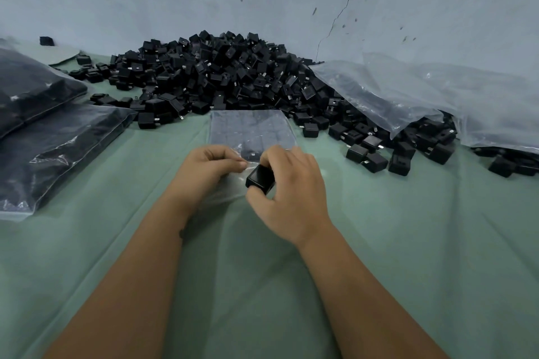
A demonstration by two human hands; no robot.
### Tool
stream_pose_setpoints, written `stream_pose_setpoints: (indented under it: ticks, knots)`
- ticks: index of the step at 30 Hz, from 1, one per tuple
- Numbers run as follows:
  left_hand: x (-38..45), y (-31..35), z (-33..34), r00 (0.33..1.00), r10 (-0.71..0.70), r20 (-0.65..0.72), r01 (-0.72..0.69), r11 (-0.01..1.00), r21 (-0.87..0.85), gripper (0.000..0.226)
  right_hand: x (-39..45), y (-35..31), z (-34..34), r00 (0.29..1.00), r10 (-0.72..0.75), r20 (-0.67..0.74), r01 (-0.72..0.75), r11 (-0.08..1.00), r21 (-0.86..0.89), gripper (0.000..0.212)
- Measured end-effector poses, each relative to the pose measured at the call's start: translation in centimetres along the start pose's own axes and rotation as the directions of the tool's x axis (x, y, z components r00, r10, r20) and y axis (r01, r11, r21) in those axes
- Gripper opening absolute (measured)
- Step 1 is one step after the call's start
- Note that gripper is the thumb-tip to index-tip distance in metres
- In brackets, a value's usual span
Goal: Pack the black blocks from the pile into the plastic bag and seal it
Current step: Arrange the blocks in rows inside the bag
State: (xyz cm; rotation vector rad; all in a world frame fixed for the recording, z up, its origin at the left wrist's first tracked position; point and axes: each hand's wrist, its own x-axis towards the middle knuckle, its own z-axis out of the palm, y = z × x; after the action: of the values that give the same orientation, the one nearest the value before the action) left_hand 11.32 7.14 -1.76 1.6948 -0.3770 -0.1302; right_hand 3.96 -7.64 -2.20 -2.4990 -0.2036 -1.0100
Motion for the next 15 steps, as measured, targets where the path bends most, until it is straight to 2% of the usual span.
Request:
stream_pose_setpoints:
  ticks: [3, 5, 7, 9, 11, 15]
  knots:
    - [0.02, -0.01, -0.30, 0.998, 0.065, -0.005, -0.064, 0.995, 0.082, 0.018, -0.14, -0.19, 0.29, 0.999, 0.027, 0.027, -0.027, 1.000, -0.011, 0.024]
    - [-0.22, 0.08, -0.16, 0.989, 0.105, 0.102, -0.128, 0.959, 0.254, 0.010, -0.24, -0.17, 0.40, 0.996, 0.090, -0.008, -0.090, 0.996, 0.009, 0.026]
    - [-0.29, -0.02, 0.07, 0.967, 0.141, 0.213, -0.231, 0.841, 0.489, 0.015, -0.18, 0.01, 0.30, 0.984, 0.179, -0.021, -0.177, 0.982, 0.060, 0.028]
    - [-0.25, -0.08, 0.26, 0.954, 0.149, 0.262, -0.285, 0.726, 0.626, 0.030, -0.11, 0.41, 0.08, 0.970, 0.242, -0.007, -0.239, 0.963, 0.120, 0.028]
    - [-0.19, -0.16, 0.28, 0.953, 0.167, 0.254, -0.296, 0.695, 0.655, 0.033, -0.14, 0.59, -0.18, 0.972, 0.235, 0.009, -0.233, 0.958, 0.169, 0.028]
    - [-0.02, -0.28, 0.27, 0.951, 0.206, 0.229, -0.308, 0.680, 0.665, 0.041, -0.44, 0.08, -0.03, 0.991, 0.109, 0.077, -0.124, 0.965, 0.230, 0.026]
